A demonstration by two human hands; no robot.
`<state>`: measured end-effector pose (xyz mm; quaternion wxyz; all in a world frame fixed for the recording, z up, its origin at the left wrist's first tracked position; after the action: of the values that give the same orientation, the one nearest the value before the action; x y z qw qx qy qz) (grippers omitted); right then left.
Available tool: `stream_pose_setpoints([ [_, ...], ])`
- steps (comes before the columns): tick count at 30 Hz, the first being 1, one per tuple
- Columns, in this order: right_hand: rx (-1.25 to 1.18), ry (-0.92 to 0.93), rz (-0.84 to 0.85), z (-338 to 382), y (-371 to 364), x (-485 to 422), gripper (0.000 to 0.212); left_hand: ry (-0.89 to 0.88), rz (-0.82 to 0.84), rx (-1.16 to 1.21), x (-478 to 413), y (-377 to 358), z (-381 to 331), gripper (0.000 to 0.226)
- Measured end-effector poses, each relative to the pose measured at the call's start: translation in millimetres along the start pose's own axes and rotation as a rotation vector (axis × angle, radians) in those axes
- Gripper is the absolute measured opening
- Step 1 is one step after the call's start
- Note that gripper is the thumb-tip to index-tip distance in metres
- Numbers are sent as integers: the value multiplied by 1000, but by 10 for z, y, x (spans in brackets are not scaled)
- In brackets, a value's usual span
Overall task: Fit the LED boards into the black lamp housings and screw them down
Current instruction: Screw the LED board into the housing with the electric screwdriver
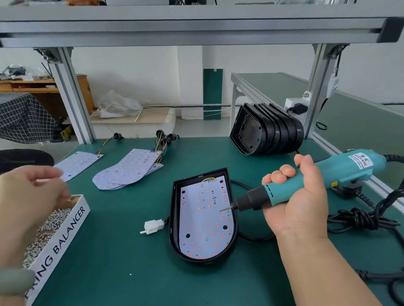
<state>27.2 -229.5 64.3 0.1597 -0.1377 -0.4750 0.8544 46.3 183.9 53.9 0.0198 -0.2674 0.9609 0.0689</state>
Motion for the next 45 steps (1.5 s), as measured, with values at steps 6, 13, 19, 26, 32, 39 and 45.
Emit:
stream_pose_setpoints([
  [6,-5,-10,6,-2,-13,14,13,-48,244,296,831,-1097,-571,15],
  [13,-28,10,-12,31,-7,-3,16,166,545,390,1311,-1717,-412,14],
  [19,-95,13,-24,42,-12,11,17,140,563,276,1431,-1730,-297,8],
  [26,-130,6,-31,50,-23,22,19,140,563,198,1538,-1812,-298,16],
  [32,-127,4,-34,33,-21,24,19,143,604,187,1593,-1840,-323,17],
  [39,-120,8,-37,23,-18,19,20,140,610,165,1627,-1856,-326,18],
  [45,-118,32,18,18,-65,57,14,18,590,103,1609,-1836,-369,21],
])
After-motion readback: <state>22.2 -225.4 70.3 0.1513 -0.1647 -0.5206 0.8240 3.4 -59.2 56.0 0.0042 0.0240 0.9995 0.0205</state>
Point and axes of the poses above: each hand's wrist, its own x-axis away from the middle knuckle, its own y-axis out of the back of the hand, z = x × y, the point moved 4 cm from there along -x, towards the middle knuckle, and after that the axes turned 4 degrees about z, right-handed, at the moved point
